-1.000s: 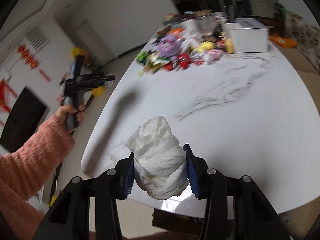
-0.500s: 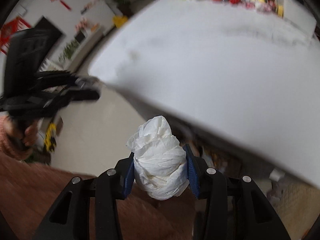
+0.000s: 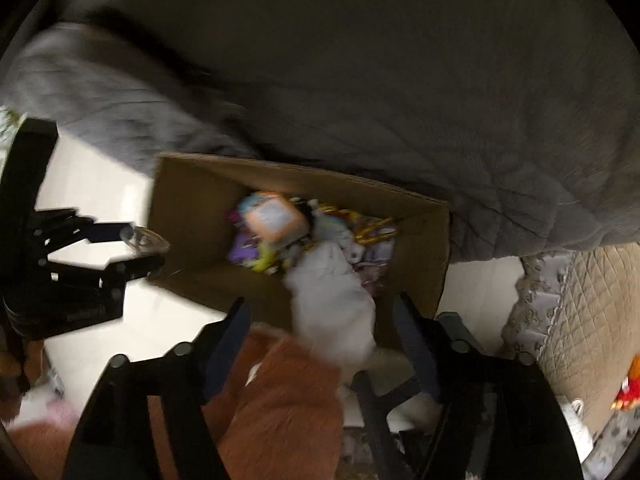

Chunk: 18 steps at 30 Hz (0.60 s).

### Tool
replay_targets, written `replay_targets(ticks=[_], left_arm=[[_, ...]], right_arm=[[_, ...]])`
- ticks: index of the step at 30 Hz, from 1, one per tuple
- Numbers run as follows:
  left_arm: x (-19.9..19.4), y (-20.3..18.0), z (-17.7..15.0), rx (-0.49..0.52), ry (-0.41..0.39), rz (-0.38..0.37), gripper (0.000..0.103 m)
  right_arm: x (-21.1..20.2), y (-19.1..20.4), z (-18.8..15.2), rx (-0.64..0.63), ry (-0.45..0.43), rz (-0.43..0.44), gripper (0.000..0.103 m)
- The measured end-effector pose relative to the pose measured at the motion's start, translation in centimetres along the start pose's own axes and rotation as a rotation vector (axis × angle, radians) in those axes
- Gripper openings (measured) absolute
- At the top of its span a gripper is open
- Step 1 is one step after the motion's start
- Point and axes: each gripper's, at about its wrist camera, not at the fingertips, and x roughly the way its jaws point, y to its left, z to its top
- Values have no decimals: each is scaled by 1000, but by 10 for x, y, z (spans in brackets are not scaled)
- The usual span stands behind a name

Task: Collect trash
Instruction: 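Lower the tissue bundle and cup into the cardboard box, opening both tools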

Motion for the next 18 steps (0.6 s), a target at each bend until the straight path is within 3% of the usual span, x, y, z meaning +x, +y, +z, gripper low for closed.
replay_targets(ticks=[4,7,14,18], left_arm=[[28,7,4,-42,46,17,78],[27,12,0,-65,58,13,80],[-5,7,-7,-39,49,64,81],[-41,9,-19,-52,38,51,81]], right_arm=[[26,-8,2,80,28,-18,77],[24,-17,-9,102,30,-8,79],[-3,-20,-10,96,6,0,81],[-37,-15,-10,82,-4,18,81]])
